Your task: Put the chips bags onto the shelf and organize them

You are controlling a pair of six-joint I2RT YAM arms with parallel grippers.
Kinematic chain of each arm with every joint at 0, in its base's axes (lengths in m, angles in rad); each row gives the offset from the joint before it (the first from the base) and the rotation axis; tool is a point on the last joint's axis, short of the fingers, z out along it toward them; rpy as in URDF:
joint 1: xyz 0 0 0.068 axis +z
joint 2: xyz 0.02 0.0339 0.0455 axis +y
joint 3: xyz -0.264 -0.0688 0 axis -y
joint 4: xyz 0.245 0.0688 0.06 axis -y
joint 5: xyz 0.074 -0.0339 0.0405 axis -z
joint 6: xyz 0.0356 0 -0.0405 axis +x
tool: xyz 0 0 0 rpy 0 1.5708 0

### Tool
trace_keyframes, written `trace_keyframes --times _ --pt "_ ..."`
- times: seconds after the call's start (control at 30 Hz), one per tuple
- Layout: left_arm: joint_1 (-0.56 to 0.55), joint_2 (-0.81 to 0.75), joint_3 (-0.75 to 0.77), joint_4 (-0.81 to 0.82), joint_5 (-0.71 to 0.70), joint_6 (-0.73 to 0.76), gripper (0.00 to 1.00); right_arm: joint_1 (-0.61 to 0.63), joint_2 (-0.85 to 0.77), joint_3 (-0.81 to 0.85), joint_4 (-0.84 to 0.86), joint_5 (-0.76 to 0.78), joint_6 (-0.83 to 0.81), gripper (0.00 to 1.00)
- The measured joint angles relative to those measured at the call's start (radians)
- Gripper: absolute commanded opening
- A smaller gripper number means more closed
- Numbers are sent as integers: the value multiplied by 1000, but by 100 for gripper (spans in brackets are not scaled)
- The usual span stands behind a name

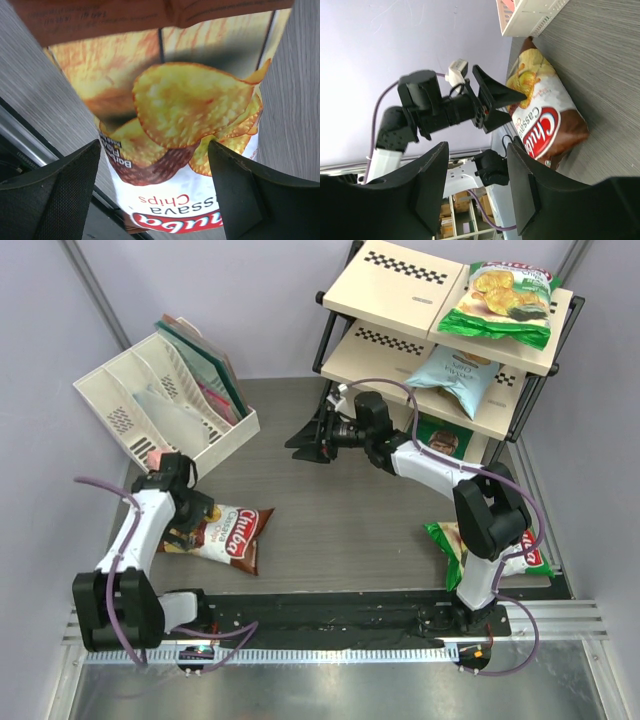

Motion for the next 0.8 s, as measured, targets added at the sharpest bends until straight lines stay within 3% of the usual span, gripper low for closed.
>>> trace_keyframes --times 0.13,0.27,0.47,0.8 --pt "-24 -100 -89 36 42 -22 84 0 0 50 -24 -3 -3 55" --pt "-105 -86 -103 79 56 -48 84 0 0 105 -26 -8 -4 55" --pt "-291 101 -27 206 56 -71 84 0 -1 116 -27 -7 -2 55" --pt "-452 389 231 328 89 -9 84 -18 -68 117 -83 24 -12 55"
